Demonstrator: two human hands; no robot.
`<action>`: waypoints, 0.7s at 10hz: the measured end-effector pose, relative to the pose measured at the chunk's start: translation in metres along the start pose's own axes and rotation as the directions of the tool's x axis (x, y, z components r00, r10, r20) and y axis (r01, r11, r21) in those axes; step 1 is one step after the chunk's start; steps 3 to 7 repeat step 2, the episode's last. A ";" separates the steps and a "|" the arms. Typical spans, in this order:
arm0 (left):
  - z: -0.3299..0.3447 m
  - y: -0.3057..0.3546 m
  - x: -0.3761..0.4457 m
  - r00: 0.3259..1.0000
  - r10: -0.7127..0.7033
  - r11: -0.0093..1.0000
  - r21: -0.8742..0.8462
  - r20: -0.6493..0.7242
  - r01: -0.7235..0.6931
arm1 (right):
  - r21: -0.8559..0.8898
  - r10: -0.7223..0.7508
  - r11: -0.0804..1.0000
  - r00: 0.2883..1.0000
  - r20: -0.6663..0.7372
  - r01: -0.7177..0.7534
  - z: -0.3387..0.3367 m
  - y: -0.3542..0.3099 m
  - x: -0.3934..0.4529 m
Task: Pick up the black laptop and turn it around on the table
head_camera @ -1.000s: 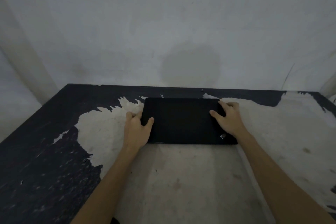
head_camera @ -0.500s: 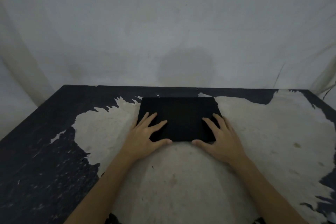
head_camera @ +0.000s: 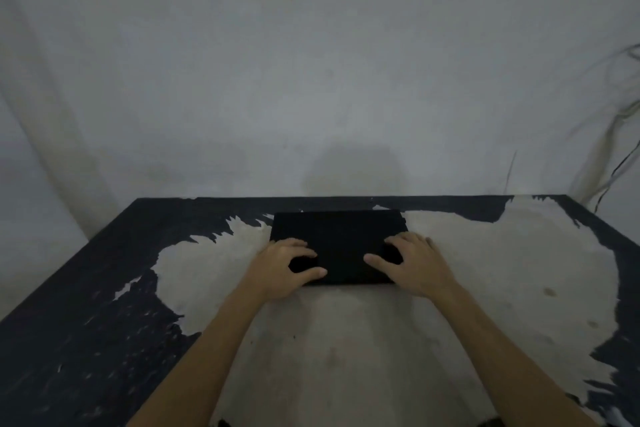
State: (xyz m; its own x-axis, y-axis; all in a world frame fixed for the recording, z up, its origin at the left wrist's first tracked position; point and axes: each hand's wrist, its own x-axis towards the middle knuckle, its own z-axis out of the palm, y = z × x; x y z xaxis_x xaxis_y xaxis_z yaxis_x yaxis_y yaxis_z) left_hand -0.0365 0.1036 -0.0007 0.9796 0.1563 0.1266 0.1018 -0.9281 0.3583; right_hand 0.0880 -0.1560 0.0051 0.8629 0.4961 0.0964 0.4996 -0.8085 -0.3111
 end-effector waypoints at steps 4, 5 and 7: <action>-0.073 0.027 0.036 0.928 0.187 0.982 0.076 -0.324 -0.171 | 0.146 -0.110 0.979 0.971 -0.213 0.143 -0.070 -0.032 0.033; -0.073 0.027 0.036 0.928 0.187 0.982 0.076 -0.324 -0.171 | 0.146 -0.110 0.979 0.971 -0.213 0.143 -0.070 -0.032 0.033; -0.073 0.027 0.036 0.928 0.187 0.982 0.076 -0.324 -0.171 | 0.146 -0.110 0.979 0.971 -0.213 0.143 -0.070 -0.032 0.033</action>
